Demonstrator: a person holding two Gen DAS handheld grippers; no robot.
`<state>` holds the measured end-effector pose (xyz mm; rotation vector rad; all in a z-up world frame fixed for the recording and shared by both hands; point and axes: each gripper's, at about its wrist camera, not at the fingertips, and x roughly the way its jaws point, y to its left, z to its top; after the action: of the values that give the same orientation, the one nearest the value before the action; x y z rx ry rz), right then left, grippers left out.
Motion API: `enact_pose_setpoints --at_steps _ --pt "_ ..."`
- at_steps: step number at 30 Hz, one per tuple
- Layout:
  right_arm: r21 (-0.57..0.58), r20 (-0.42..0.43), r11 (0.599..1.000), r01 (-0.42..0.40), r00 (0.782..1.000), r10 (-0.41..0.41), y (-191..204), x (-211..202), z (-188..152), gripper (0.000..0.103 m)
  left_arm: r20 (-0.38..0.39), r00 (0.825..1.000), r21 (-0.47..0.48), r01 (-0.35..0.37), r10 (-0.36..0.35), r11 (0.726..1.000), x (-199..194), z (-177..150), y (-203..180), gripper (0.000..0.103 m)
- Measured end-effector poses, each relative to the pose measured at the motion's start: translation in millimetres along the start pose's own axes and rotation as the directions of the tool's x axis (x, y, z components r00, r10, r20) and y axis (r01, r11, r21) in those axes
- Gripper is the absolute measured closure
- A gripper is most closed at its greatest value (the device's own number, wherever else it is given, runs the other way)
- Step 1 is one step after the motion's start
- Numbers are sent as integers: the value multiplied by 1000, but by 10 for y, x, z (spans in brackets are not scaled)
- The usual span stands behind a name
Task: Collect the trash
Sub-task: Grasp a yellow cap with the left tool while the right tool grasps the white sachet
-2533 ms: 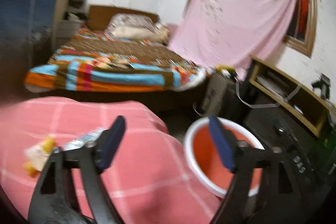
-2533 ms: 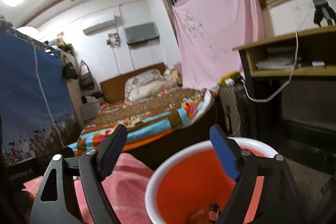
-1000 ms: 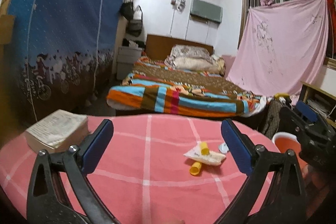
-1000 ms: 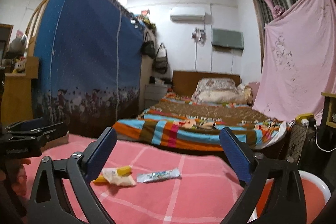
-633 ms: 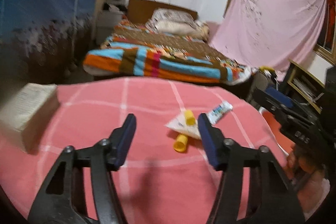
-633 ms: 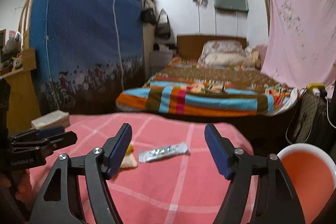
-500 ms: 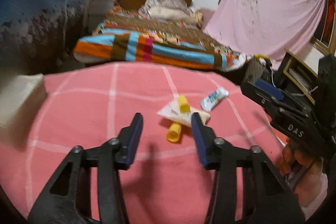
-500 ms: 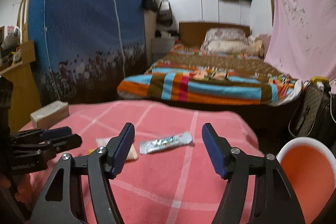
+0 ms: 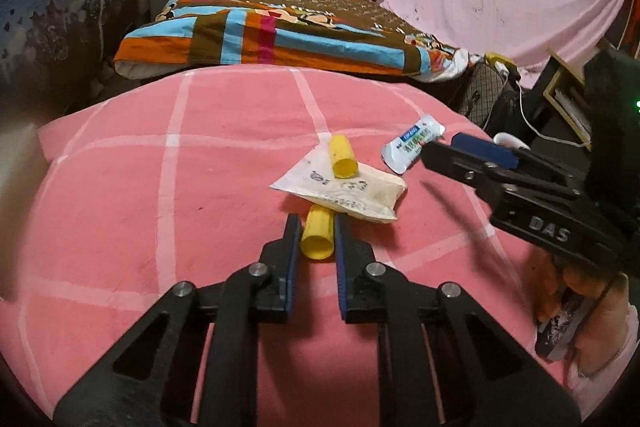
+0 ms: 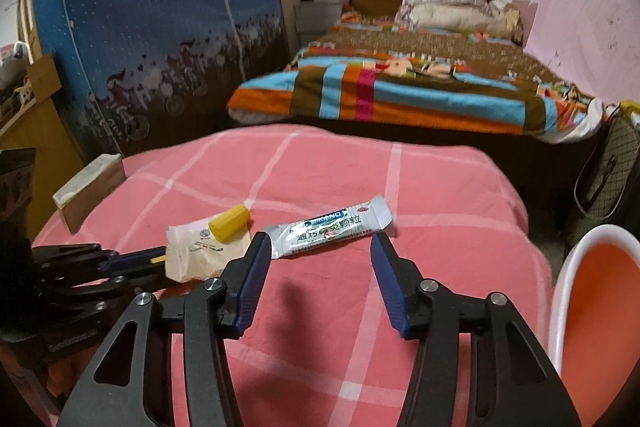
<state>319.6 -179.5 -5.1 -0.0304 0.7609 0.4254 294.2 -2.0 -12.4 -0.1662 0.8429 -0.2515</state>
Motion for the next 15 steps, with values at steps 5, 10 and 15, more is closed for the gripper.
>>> enact_pose_setpoints --at_steps 5,10,15 --pt "-14 -59 1000 20 998 -21 72 160 92 52 35 998 -99 -51 54 994 -112 -2 206 103" --pt "-13 -91 998 55 994 -56 93 322 208 52 65 995 -210 -60 75 976 -185 -32 404 103" --pt "-65 -100 993 96 990 -102 169 405 204 52 78 994 -225 -52 72 973 -186 -41 413 103"
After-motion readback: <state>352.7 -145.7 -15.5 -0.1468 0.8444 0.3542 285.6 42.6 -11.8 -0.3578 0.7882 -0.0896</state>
